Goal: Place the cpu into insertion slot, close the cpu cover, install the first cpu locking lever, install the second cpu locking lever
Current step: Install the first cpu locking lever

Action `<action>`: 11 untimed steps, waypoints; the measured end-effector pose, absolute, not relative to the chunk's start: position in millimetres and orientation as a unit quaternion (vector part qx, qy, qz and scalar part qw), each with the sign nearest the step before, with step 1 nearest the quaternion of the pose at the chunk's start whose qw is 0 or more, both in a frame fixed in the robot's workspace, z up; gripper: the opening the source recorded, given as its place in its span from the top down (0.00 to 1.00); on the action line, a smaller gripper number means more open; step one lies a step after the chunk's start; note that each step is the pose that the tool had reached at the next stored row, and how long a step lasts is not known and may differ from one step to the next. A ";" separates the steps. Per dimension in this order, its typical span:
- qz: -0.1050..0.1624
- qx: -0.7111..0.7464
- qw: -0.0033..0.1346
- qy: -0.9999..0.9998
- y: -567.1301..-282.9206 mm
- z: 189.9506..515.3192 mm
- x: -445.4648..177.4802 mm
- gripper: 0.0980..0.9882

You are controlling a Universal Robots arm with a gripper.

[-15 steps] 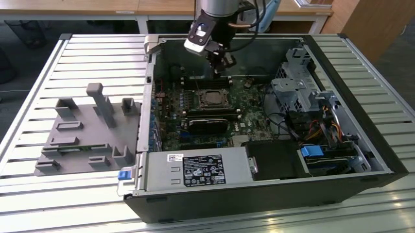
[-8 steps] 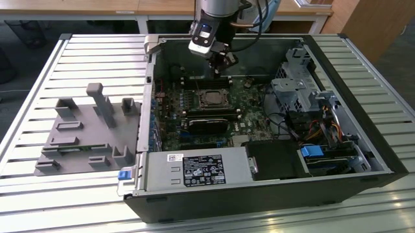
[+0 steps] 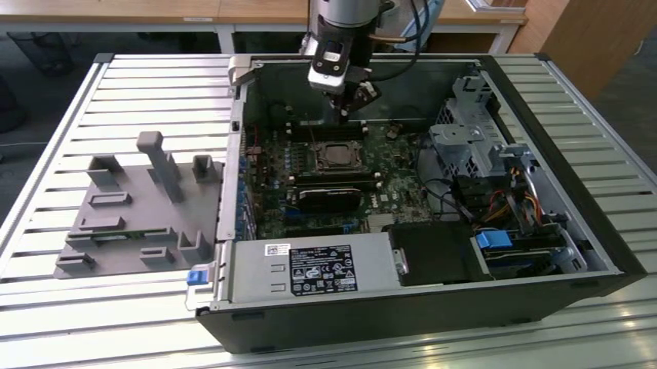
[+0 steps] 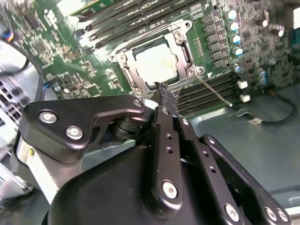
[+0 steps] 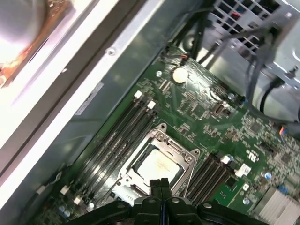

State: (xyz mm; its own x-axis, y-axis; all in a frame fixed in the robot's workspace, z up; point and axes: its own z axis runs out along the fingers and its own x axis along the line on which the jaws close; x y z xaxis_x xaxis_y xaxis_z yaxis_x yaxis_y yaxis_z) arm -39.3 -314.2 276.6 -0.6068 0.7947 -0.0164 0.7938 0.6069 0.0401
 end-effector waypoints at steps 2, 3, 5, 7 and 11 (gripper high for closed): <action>0.015 0.426 0.016 0.904 -314.2 276.6 -39.3 0.99; 0.015 0.418 0.016 0.908 -314.2 276.6 -39.3 0.99; 0.015 0.402 0.016 0.915 -314.2 276.6 -39.3 0.99; 0.015 0.389 0.015 0.921 -314.2 276.6 -39.3 0.99; 0.016 0.363 0.014 0.932 -314.3 276.6 -39.3 0.99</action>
